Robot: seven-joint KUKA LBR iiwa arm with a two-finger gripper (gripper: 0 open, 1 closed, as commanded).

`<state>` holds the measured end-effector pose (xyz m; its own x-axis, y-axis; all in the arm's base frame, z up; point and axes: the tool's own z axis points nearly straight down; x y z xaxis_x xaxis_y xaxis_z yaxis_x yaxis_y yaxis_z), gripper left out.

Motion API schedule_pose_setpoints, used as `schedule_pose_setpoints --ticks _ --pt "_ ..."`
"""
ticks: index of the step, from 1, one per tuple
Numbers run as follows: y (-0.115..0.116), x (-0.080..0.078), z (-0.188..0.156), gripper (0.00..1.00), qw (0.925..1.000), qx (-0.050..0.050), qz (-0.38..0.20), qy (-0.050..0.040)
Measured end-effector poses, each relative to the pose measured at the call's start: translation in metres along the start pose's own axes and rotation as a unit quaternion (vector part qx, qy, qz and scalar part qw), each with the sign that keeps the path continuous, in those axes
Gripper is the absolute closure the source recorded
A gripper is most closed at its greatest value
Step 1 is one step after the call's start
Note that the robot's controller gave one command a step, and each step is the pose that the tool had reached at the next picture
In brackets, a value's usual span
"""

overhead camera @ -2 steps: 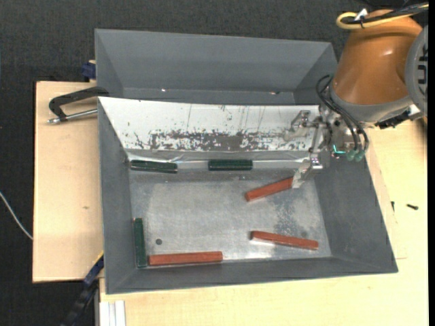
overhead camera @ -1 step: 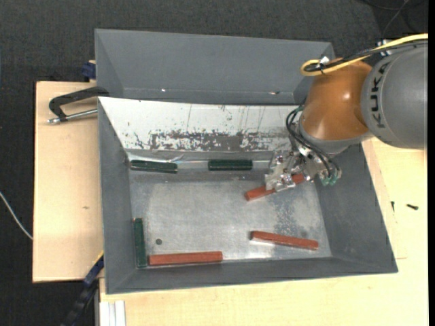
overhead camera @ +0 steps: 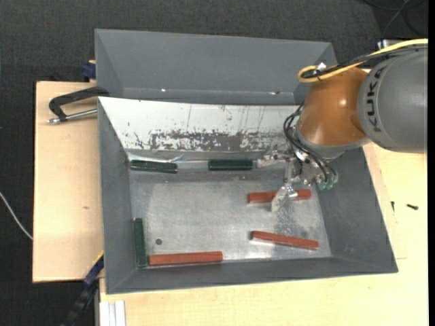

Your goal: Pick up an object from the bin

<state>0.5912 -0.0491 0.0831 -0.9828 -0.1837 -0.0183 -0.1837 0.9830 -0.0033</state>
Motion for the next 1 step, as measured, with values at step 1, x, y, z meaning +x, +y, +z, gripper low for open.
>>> schedule_pose_setpoints --ticks 1 --pt "0.0010 0.0040 0.0042 1.00 1.0000 -0.002 0.000 0.0067"
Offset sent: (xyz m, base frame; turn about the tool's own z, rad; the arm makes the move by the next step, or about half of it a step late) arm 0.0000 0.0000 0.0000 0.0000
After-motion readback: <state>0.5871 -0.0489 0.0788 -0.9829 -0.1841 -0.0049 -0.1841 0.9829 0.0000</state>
